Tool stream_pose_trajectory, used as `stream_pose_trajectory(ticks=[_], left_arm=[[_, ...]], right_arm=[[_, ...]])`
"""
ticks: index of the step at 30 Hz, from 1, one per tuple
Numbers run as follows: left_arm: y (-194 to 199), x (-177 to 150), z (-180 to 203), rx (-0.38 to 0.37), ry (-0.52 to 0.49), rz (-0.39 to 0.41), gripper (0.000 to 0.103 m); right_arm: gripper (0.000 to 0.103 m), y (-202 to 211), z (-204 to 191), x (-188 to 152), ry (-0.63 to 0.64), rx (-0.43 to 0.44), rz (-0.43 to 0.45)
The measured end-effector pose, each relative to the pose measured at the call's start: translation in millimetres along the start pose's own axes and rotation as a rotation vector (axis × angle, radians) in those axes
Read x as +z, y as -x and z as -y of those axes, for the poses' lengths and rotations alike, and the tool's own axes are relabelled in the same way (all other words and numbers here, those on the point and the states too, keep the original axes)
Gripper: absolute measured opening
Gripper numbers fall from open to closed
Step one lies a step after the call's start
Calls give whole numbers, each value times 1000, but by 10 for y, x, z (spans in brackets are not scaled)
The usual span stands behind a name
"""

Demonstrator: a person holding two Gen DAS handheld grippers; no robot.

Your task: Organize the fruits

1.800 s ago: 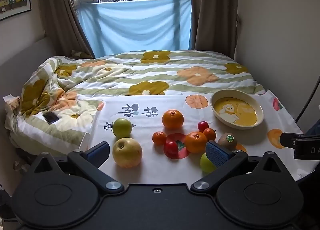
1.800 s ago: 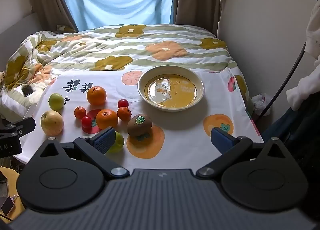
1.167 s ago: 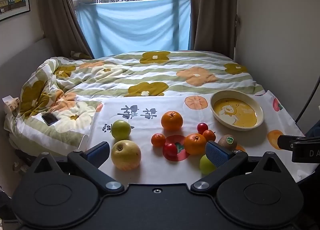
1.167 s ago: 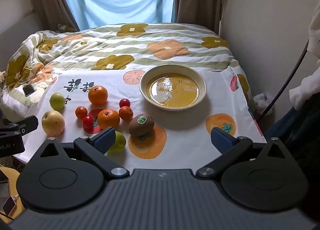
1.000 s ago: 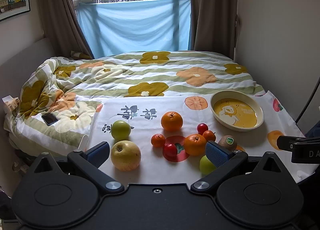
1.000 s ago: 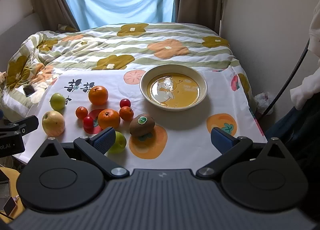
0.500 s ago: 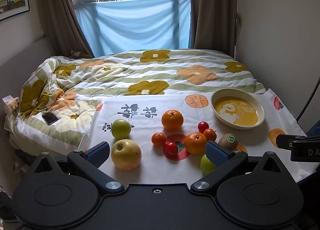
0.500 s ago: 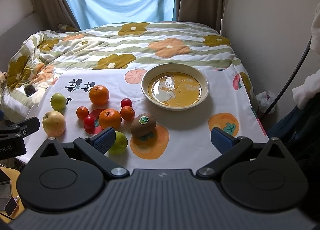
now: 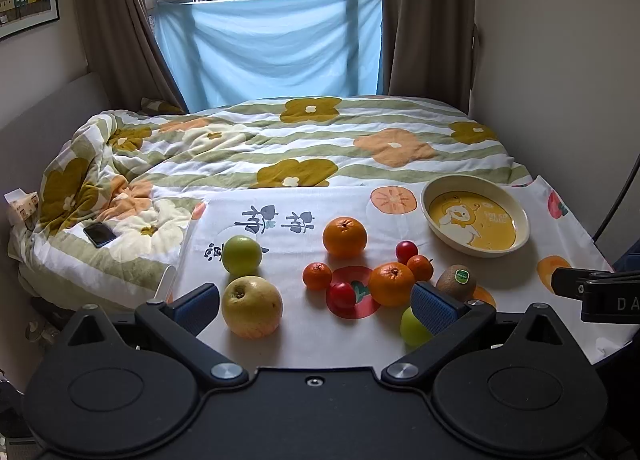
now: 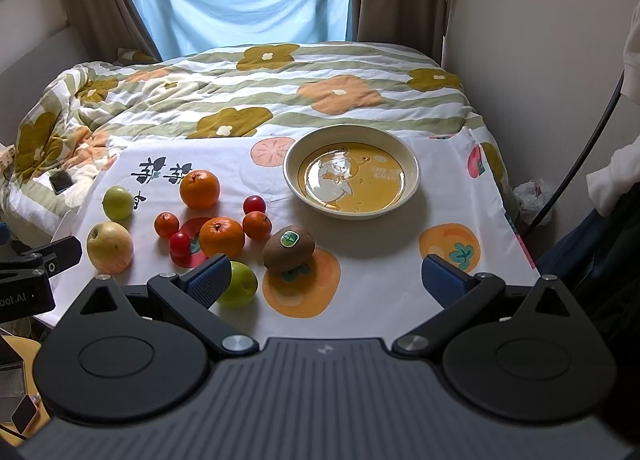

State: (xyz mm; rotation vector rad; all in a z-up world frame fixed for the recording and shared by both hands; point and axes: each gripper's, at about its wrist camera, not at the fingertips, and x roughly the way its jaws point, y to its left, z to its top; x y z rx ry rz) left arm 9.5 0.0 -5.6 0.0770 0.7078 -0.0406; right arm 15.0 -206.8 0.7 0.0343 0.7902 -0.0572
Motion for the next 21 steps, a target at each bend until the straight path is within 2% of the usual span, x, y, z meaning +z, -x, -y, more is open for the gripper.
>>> stream_pose_trajectory(ticks=[21], left_arm=[[0, 4, 0, 2, -2, -3, 103]], right_arm=[[103, -18, -17, -6, -5, 8, -2]])
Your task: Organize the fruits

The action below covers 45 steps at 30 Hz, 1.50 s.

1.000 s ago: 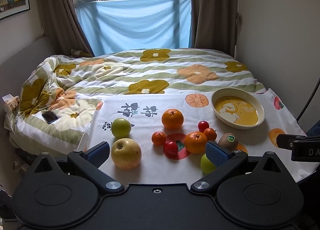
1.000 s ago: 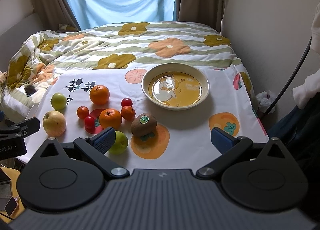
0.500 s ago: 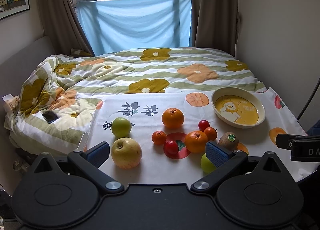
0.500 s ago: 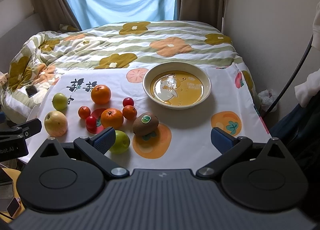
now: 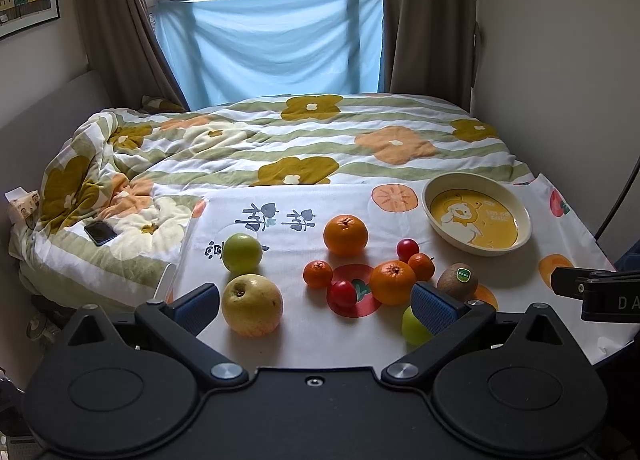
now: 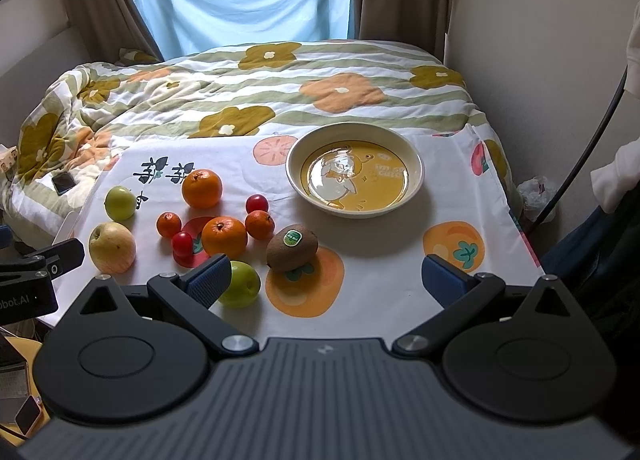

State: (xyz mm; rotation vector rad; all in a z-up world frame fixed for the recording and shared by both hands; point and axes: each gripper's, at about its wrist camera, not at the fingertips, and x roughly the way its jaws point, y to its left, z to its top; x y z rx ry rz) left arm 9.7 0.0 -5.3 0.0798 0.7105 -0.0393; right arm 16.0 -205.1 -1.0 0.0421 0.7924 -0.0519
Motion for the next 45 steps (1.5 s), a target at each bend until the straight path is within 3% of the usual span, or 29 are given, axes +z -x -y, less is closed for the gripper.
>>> stream_pose_trajectory(ticks=[24, 32, 37, 45], left_arm=[[23, 0, 20, 8, 7, -3, 103], [67, 5, 85, 34, 12, -9, 103], [-75, -84, 1, 91, 27, -34, 103], [-561, -245, -362, 102, 24, -98, 103]], right_arm=[[103, -7, -33, 9, -5, 16, -4], [103, 29, -47, 28, 25, 74, -22], [103, -167, -6, 4, 81, 151, -45], [103, -648, -126, -181, 64, 192, -120]])
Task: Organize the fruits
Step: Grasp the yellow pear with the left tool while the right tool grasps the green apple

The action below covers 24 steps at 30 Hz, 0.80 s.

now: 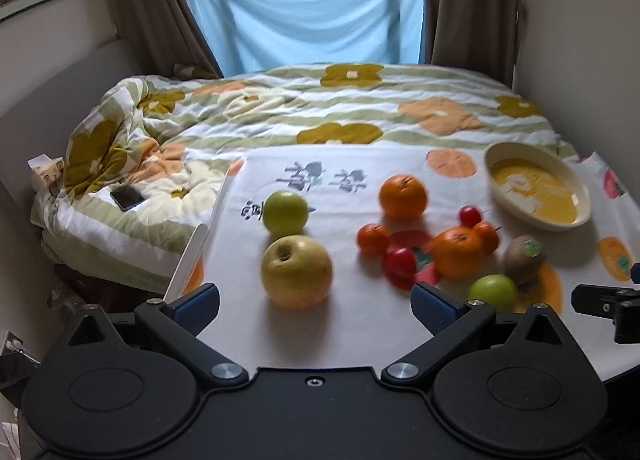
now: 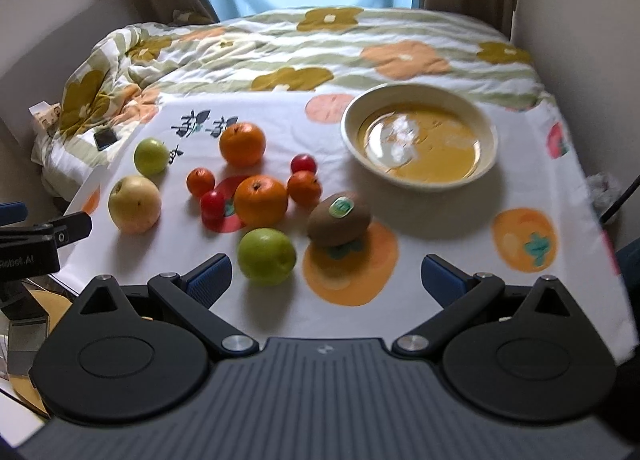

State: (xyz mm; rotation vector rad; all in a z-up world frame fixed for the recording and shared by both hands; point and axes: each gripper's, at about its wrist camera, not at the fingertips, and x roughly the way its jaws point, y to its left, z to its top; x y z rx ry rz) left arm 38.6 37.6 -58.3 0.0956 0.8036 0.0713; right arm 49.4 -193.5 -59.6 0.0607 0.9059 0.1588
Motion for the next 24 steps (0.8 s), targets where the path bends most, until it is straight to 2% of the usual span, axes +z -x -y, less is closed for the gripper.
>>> stream_pose_trajectory(ticks=[8, 12, 19, 24], left_arm=[[-519, 82, -230, -32, -75, -28, 103], [-826, 85, -272, -67, -142, -62, 103], [-1186, 124, -348, -148, -199, -97, 103], [-1377, 179, -379, -207, -227, -117, 95]], right_arm=[[103, -471, -219, -46, -44, -15, -46], [103, -656, -288, -40, -91, -33, -84], [103, -843, -374, -37, -170, -98, -120], [103, -933, -447, -17, -182, -125, -134]])
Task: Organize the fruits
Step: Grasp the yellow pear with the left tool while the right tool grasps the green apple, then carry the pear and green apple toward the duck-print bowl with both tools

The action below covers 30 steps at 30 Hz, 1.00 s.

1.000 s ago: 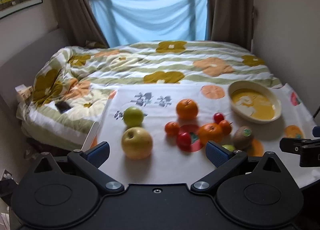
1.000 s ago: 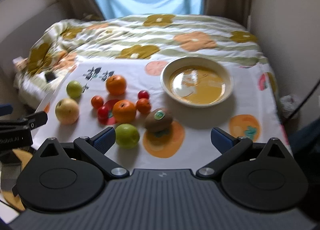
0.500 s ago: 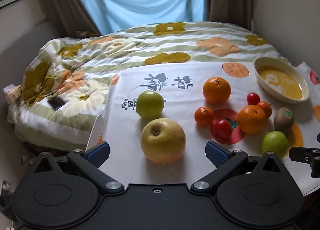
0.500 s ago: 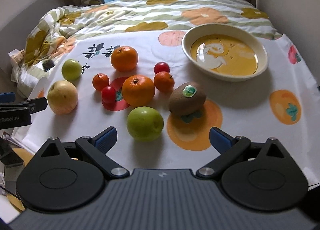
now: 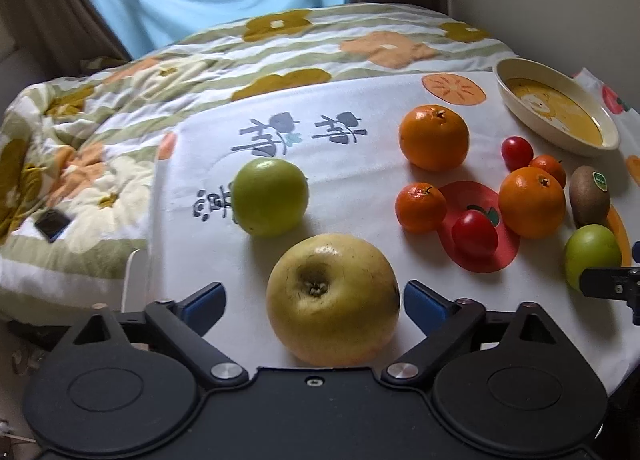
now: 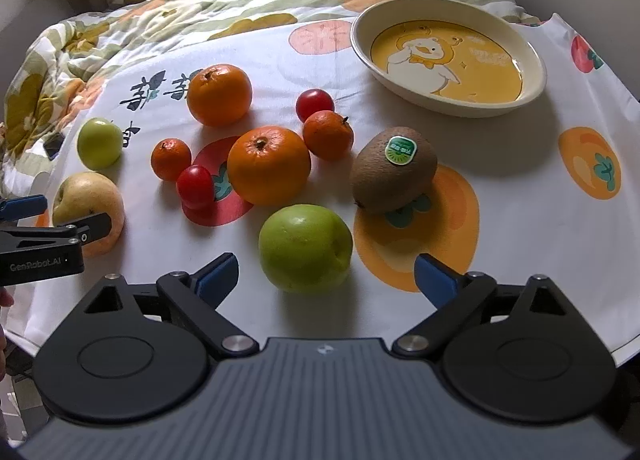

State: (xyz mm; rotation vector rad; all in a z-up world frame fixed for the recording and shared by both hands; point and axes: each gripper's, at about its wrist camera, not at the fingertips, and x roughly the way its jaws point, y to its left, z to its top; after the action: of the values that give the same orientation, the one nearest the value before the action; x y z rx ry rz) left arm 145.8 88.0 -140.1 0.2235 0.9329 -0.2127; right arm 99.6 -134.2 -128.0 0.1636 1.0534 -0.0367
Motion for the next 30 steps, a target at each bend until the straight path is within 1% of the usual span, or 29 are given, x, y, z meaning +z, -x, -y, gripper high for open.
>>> stream_pose_trajectory(ticks=[3, 6, 7, 10, 13, 15, 19, 20, 21, 25, 30], left_arm=[[-51, 14, -32, -38, -10, -11, 91], [-88, 2, -38, -85, -17, -26, 80], [-95, -6, -34, -94, -19, -29, 78], [-86, -13, -32, -100, -39, -23, 78], [-92, -1, -58, -111, -31, -28, 78], [-91, 5, -43, -109, -49, -26, 77], [-78, -11, -44, -113, -71, -22, 77], [-73, -19, -54, -114, -71, -21, 77], [-67, -25, -53, -112, -72, -20, 77], [34, -78, -45, -81, -75, 18, 77], [196, -68, -59, -75, -63, 43, 77]], right_arm=[[103, -52, -32, 12, -13, -12, -10], [103, -105, -45, 22, -27, -25, -20], [103, -119, -51, 26, -34, -29, -24], [100, -137, -67, 29, -46, -37, -27], [97, -155, -107, 32, -48, -43, -31], [91, -168, -133, 36, -47, -45, -34], [84, -187, -160, 54, -53, -46, -31], [78, -197, -161, 58, -53, -48, -33], [68, -212, -165, 63, -52, -50, -37], [68, -206, -187, 67, -37, -56, -27], [68, -87, -192, 77, -41, -48, 7]])
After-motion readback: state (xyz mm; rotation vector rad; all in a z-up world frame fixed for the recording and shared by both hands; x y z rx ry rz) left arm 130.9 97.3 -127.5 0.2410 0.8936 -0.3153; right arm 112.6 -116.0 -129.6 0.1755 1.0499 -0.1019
